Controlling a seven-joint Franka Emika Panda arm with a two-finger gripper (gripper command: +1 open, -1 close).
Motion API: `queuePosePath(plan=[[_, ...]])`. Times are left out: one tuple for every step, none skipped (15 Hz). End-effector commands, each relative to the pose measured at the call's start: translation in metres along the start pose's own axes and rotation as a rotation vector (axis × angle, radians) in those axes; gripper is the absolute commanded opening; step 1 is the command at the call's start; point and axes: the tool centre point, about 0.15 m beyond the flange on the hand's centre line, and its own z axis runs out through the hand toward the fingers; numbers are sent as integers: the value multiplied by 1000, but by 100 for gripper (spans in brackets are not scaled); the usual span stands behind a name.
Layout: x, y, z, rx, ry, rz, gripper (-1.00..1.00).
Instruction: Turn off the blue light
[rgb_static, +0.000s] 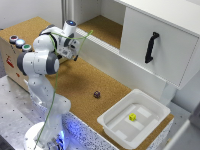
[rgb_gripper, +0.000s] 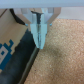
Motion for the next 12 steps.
queuePosePath(plan=[[-7,23,-31,-211,13,123,100],[-13,29,-39,-225,24,146,100],[-18,32,-49,-236,32,160,100],[-20,33,-55,-235,41,164,100],[-20,32,-57,-232,41,162,100],[-19,31,-59,-227,43,155,100],[-17,29,-60,-223,42,144,100],[-15,26,-61,-210,41,123,100],[-12,23,-62,-205,37,104,100],[-8,19,-64,-202,34,76,100],[-7,23,-67,-170,30,80,100],[-7,23,-67,-170,30,80,100]])
